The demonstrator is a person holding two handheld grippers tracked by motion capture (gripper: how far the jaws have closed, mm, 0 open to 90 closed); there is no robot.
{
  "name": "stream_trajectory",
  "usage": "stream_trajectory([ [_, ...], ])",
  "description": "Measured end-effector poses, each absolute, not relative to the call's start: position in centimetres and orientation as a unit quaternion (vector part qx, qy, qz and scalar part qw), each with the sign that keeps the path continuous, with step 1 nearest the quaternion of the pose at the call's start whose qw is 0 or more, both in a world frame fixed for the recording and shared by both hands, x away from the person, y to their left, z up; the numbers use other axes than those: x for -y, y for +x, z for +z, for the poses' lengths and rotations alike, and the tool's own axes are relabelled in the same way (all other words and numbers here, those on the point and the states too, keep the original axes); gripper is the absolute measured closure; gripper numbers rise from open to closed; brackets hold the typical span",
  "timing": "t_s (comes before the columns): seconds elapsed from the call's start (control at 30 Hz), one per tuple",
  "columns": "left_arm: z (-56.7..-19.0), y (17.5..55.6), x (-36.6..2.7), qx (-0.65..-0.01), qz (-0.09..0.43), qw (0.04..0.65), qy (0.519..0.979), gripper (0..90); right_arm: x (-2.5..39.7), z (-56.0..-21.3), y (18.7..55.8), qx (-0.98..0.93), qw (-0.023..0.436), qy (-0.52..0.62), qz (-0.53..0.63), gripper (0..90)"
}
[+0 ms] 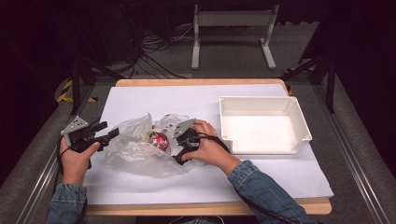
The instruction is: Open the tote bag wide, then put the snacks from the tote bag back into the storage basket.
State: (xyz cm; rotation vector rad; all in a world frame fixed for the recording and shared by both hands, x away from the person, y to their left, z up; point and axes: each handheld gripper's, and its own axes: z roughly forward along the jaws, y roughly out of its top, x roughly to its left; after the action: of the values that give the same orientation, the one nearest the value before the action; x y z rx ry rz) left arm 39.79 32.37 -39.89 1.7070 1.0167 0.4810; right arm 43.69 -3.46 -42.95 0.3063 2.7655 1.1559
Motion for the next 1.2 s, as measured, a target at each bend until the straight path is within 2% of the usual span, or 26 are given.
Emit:
stream_trajectory([
  [0.07, -38.7, 39.2, -32.2, -0.413, 0.209, 0.532, 0.709, 23.1, 3.3, -42.8, 43.6, -0.915, 0.064, 0.101, 0.386, 11.7],
  [0.23, -36.2, 37.7, -30.9, -0.377, 0.227, 0.544, 0.715, 22.9, 3.2, -42.5, 43.4, -0.913, 0.068, 0.096, 0.390, 12.0],
  [0.37, -34.1, 36.1, -27.5, -0.302, 0.197, 0.554, 0.750, 32.1, 3.1, -42.0, 43.1, -0.910, 0.074, 0.092, 0.398, 12.1],
  [0.43, -34.1, 35.9, -26.5, -0.281, 0.179, 0.546, 0.769, 41.7, 3.2, -41.7, 42.9, -0.909, 0.074, 0.091, 0.401, 12.4],
  [0.53, -35.0, 35.7, -23.9, -0.235, 0.126, 0.521, 0.811, 49.4, 3.3, -41.4, 42.7, -0.907, 0.075, 0.090, 0.404, 12.3],
  [0.67, -35.9, 35.7, -22.6, -0.193, 0.100, 0.510, 0.832, 53.4, 3.5, -41.0, 42.6, -0.905, 0.079, 0.087, 0.408, 12.3],
  [0.7, -36.3, 35.6, -22.2, -0.185, 0.080, 0.510, 0.836, 55.3, 3.6, -40.9, 42.5, -0.904, 0.078, 0.088, 0.412, 12.4],
  [0.8, -36.5, 35.7, -21.9, -0.188, 0.070, 0.506, 0.839, 57.8, 3.8, -40.8, 42.4, -0.904, 0.076, 0.090, 0.412, 12.4],
  [0.87, -37.0, 36.2, -22.0, -0.207, 0.050, 0.489, 0.846, 63.1, 3.9, -40.9, 42.3, -0.904, 0.073, 0.092, 0.412, 13.1],
  [0.93, -37.3, 36.4, -22.1, -0.221, 0.041, 0.477, 0.849, 64.8, 3.9, -40.9, 42.3, -0.904, 0.073, 0.094, 0.411, 13.1],
  [0.97, -37.8, 36.8, -22.4, -0.244, 0.023, 0.458, 0.855, 69.9, 4.0, -40.9, 42.3, -0.903, 0.073, 0.096, 0.412, 13.1],
  [1.07, -38.4, 37.1, -22.8, -0.262, 0.008, 0.427, 0.866, 74.9, 4.0, -40.8, 42.3, -0.903, 0.072, 0.098, 0.412, 13.1],
  [1.2, -39.2, 37.3, -23.4, -0.289, -0.025, 0.383, 0.877, 86.1, 3.8, -40.9, 42.3, -0.903, 0.072, 0.095, 0.412, 13.0],
])
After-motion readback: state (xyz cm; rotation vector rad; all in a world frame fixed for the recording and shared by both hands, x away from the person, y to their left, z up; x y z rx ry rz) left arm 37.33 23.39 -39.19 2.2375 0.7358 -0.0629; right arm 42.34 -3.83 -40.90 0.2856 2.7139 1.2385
